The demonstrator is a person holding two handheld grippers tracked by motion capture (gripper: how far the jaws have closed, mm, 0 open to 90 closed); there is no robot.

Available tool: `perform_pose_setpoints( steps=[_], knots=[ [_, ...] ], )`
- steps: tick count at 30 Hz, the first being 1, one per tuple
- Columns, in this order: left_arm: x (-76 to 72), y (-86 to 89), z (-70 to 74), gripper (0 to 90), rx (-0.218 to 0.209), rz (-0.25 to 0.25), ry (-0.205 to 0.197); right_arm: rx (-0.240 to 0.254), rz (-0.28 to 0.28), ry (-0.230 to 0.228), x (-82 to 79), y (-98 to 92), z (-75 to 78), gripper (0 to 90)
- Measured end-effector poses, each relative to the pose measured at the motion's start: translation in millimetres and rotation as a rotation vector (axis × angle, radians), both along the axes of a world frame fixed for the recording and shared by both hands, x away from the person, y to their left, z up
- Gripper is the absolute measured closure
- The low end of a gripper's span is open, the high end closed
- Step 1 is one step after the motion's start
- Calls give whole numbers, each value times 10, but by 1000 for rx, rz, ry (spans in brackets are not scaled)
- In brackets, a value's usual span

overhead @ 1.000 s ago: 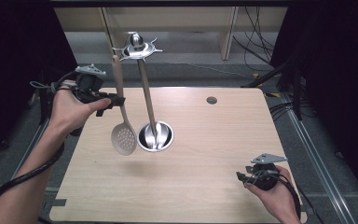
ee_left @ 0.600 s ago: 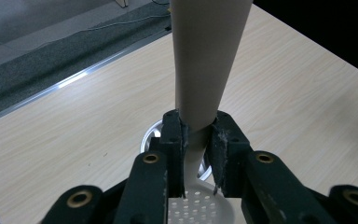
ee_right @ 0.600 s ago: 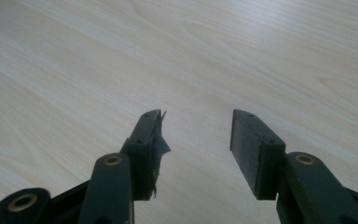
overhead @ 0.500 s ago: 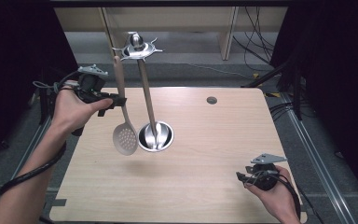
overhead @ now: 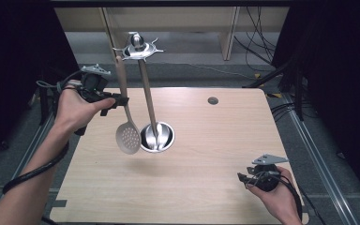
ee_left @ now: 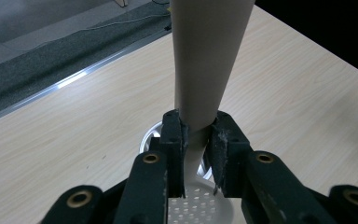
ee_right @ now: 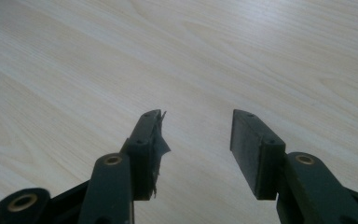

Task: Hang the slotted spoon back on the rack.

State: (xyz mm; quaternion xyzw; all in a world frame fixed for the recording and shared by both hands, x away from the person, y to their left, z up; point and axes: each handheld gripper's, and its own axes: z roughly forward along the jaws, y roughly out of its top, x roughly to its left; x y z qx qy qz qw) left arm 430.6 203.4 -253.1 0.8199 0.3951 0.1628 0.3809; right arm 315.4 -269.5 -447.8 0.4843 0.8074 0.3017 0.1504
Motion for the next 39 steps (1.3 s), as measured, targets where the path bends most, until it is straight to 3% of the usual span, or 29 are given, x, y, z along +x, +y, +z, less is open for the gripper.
perform_pose_setpoints(
  steps=[29, 31, 32, 39],
  knots=[
    [52, -95, -87, 753, -25, 8, -43, 13, -15, 11, -10, 19, -8, 538],
    [51, -100, -90, 752, -23, 10, -46, 0, 4, -18, 4, 9, -28, 538],
    [52, -102, -92, 752, -24, 10, -48, 10, -8, 6, -4, 18, -9, 538],
    [42, -104, -129, 749, -38, 17, -58, 10, -7, 5, -5, 13, -9, 537]
  ],
)
